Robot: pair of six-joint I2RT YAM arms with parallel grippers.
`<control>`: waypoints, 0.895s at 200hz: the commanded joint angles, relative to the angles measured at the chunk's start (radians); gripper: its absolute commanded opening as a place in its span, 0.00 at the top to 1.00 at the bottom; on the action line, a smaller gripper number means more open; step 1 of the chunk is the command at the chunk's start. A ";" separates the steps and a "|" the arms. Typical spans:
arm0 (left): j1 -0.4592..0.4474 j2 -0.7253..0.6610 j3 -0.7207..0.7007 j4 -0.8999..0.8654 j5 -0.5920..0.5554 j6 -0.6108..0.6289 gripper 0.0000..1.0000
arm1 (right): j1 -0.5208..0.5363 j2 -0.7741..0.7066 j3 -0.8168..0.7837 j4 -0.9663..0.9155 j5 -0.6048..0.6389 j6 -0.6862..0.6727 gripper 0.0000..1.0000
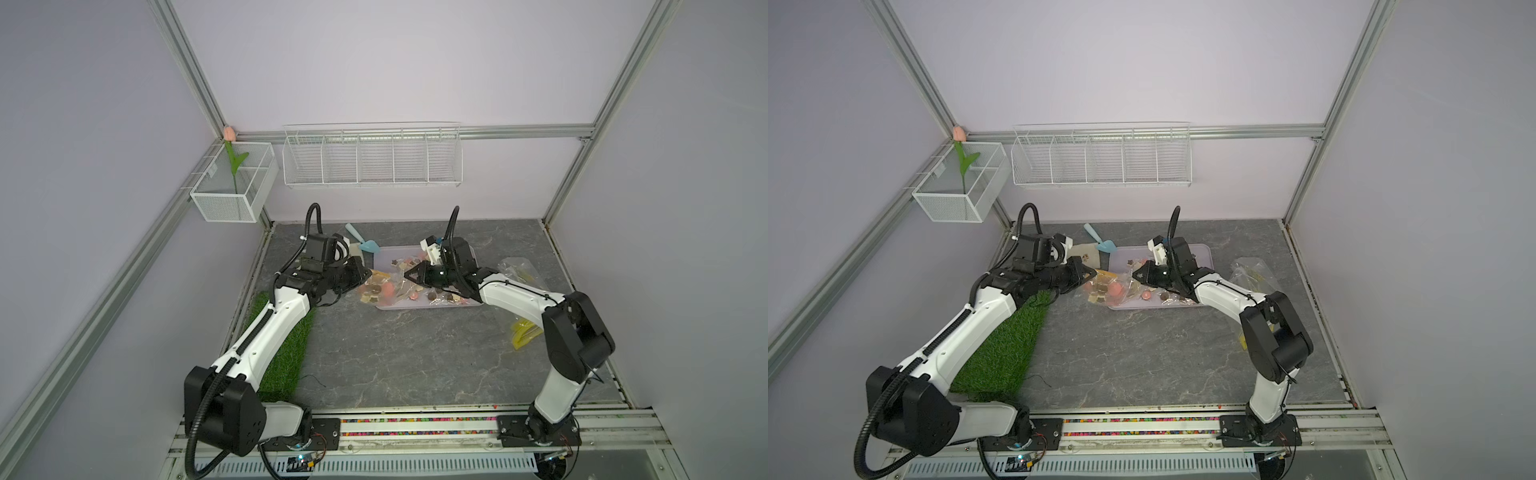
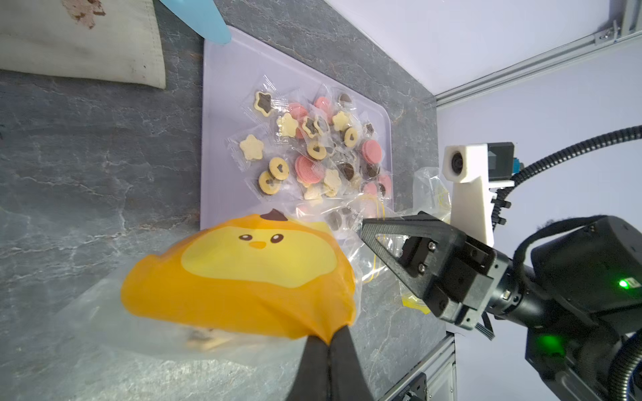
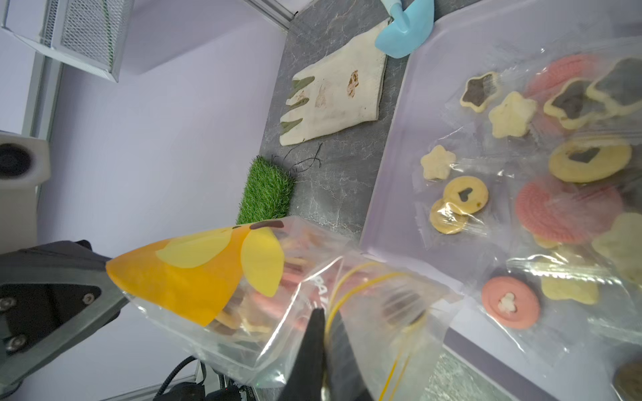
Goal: Pour cookies out of the ziploc bag
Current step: 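Pour the cookies out of the ziploc bag onto the tray.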
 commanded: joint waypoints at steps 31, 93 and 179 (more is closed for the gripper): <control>0.007 0.128 0.156 -0.068 -0.005 0.088 1.00 | -0.023 0.120 0.054 0.085 -0.079 0.056 0.93; 0.012 0.196 0.244 -0.123 -0.005 0.130 1.00 | -0.026 0.165 0.087 0.051 -0.078 0.037 0.93; -0.010 0.274 0.277 -0.043 0.021 0.085 1.00 | -0.105 0.190 0.111 -0.006 -0.063 -0.026 0.93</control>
